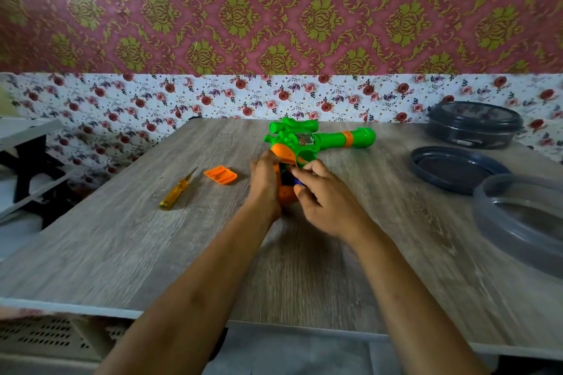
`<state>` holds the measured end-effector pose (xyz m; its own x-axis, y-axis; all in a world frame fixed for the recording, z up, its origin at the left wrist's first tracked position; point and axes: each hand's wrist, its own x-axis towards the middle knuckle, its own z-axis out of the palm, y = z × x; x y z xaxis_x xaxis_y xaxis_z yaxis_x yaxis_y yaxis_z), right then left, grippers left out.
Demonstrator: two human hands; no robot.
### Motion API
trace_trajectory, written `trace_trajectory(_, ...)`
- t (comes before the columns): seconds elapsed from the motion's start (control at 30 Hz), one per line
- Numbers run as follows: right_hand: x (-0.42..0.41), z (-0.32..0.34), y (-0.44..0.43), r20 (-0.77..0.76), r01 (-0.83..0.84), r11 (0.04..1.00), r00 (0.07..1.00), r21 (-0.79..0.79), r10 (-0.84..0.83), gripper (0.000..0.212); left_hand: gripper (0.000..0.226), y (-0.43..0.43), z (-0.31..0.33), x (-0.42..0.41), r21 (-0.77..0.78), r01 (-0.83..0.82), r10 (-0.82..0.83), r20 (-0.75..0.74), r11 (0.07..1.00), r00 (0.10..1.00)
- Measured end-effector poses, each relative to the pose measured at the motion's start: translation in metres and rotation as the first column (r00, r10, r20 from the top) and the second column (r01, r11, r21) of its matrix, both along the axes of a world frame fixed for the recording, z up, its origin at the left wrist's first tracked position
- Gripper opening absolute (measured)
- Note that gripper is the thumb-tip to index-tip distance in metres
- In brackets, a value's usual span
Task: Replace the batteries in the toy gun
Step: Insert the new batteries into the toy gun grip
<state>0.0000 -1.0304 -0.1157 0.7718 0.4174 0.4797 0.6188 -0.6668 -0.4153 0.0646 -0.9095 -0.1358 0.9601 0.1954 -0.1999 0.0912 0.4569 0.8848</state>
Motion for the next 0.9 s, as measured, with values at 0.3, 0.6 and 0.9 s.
trace_trajectory(0.3,0.005,0.004,-0.003,-0.088,0.095,0.903,0.994,0.419,-0.064,0.018,0.073,-0.002,-0.003,0.006,0.003,-0.024,0.024,0.013,1.0,1.0)
trace_trajectory(0.6,0.0,0.008,0.0,0.143,0.087,0.929,0.979,0.36,-0.147,0.017,0.041,-0.003,0.001,0.0,0.014,0.029,-0.03,0.069,0.999,0.997)
trace_trajectory(0.9,-0.006,0.013,0.001,0.302,0.089,0.96,0.938,0.265,-0.17,0.032,0.057,-0.002,0.0,-0.001,0.018,0.017,-0.018,0.056,1.0,0.998)
